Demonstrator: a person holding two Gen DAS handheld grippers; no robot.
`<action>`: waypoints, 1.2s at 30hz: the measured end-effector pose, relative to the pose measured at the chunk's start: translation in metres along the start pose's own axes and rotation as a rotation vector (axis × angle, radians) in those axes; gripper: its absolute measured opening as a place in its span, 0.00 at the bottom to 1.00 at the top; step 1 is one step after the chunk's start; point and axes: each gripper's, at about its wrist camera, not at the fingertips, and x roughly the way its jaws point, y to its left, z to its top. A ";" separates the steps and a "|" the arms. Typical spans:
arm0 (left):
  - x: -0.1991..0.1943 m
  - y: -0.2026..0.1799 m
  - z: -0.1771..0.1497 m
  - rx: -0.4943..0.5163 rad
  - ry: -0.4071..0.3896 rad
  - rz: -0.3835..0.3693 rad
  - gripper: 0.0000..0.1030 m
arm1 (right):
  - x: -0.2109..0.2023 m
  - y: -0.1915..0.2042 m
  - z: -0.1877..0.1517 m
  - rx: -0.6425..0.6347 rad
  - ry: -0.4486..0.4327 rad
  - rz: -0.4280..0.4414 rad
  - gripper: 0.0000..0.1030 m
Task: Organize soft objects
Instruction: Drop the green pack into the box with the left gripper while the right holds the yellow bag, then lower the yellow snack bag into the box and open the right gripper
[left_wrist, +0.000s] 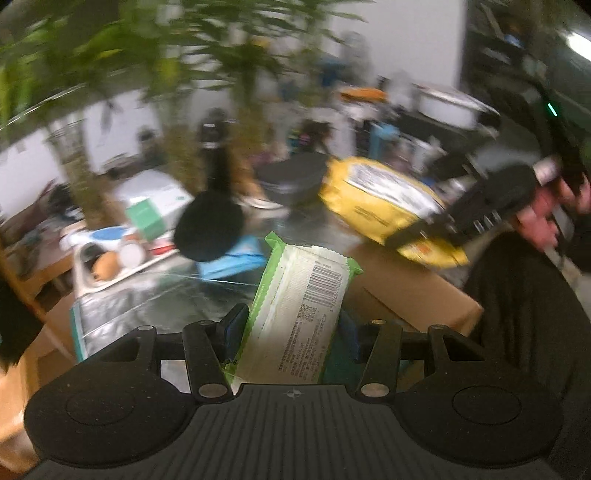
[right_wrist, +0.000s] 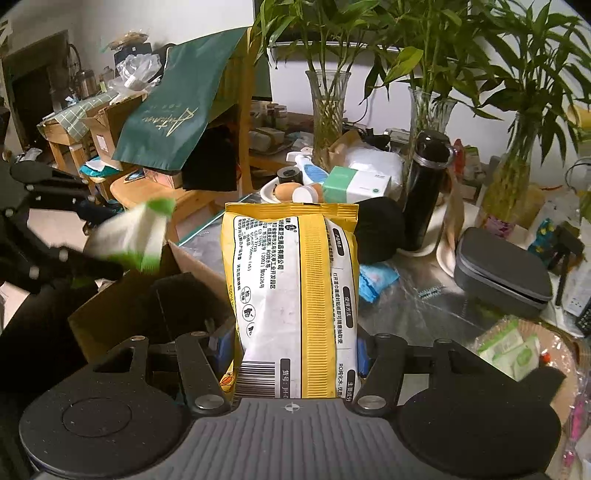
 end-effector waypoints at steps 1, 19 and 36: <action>0.002 -0.004 -0.002 0.028 0.006 -0.017 0.50 | -0.003 0.002 -0.002 -0.001 -0.001 -0.005 0.60; 0.008 -0.017 -0.027 0.116 0.022 -0.140 0.62 | -0.029 0.014 -0.023 0.041 0.002 -0.035 0.60; -0.017 -0.007 -0.046 -0.043 -0.016 0.060 0.62 | -0.019 0.026 -0.019 0.187 0.041 -0.018 0.60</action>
